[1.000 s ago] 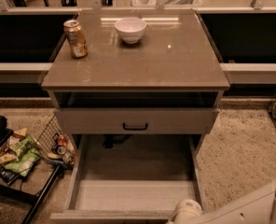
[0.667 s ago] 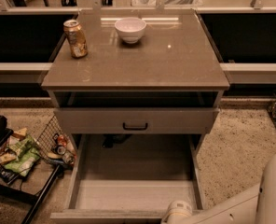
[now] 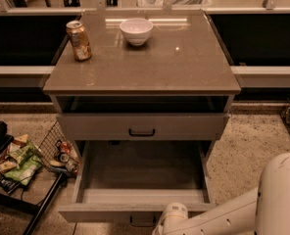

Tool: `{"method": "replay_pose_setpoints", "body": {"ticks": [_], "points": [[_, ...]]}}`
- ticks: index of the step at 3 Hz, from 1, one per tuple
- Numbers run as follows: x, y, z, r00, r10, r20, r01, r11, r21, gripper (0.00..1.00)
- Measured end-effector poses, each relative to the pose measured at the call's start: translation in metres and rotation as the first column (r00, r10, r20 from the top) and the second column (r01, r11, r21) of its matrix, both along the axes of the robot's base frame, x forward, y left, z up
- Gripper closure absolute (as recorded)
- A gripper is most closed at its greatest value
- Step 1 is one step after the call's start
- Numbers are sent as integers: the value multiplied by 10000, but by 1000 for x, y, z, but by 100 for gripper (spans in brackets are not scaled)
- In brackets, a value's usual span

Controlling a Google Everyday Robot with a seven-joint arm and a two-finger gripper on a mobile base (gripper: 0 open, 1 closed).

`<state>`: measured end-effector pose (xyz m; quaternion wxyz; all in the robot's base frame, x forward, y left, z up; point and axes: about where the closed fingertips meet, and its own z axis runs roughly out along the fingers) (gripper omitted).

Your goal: Close middle drawer

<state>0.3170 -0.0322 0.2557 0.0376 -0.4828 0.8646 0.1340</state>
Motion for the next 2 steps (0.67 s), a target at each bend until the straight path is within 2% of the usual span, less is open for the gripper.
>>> {"method": "replay_pose_setpoints", "body": {"ticks": [1, 2], "points": [[27, 9, 11, 9989, 92, 468, -89, 9999, -73, 100], [26, 9, 11, 9989, 92, 468, -89, 9999, -73, 100]]}}
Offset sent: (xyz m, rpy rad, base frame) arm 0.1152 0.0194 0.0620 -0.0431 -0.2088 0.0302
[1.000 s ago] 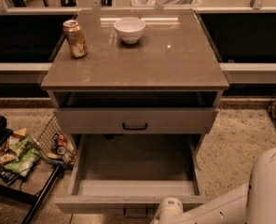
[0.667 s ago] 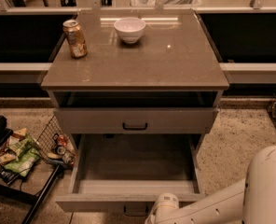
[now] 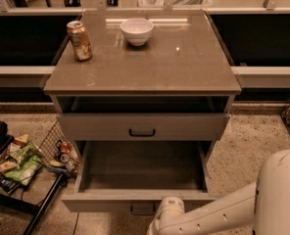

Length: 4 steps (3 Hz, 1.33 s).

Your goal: Close middle drawer

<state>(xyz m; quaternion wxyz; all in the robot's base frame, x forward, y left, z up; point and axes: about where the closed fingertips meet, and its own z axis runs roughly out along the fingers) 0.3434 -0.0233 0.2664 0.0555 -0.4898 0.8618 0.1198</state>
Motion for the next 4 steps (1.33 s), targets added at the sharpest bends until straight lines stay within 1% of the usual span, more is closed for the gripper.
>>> {"method": "replay_pose_setpoints", "body": {"ticks": [1, 2, 3, 4], "points": [[38, 3, 24, 9973, 144, 722, -128, 9997, -213, 100], [62, 7, 35, 9929, 286, 1152, -243, 9990, -386, 100], [62, 7, 35, 9929, 286, 1152, -243, 9990, -386, 100], [77, 10, 37, 9882, 520, 1439, -471, 9982, -372, 100]]}}
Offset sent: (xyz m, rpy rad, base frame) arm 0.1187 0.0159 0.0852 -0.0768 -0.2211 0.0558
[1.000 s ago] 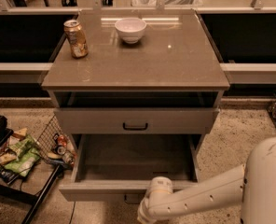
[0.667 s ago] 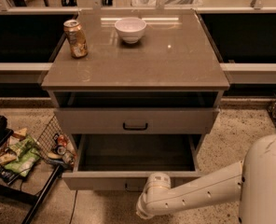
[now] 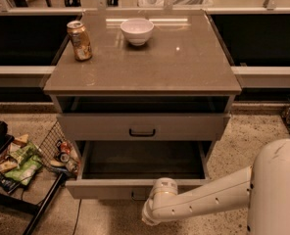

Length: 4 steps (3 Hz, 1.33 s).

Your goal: Close middle drawer

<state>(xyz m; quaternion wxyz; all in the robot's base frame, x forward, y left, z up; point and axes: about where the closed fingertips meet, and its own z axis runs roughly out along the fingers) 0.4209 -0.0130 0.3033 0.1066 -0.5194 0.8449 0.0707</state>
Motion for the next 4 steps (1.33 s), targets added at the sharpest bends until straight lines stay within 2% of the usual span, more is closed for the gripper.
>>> {"method": "replay_pose_setpoints", "body": {"ticks": [2, 3, 4], "points": [[53, -11, 16, 9980, 154, 606, -138, 9996, -266, 100], [114, -23, 31, 9939, 212, 1079, -163, 9988, -465, 100], [150, -30, 38, 9912, 214, 1304, -141, 9983, -570, 100]]}}
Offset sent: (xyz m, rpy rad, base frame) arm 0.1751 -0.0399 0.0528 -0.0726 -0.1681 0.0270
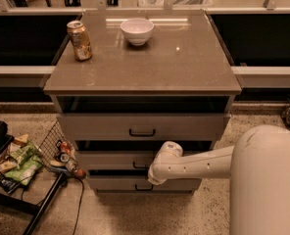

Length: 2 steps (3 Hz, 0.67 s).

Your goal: Close middle drawer

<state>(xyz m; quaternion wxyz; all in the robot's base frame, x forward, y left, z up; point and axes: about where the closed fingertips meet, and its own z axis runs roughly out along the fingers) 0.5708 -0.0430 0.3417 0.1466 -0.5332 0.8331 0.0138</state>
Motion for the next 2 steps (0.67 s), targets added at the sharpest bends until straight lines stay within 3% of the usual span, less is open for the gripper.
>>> {"method": "replay_pose_setpoints", "body": {"ticks": [1, 2], "points": [[-6, 0, 0, 10000, 39, -73, -39, 10000, 18, 100], [-59, 2, 6, 9967, 414, -692, -406, 9991, 128, 100]]}}
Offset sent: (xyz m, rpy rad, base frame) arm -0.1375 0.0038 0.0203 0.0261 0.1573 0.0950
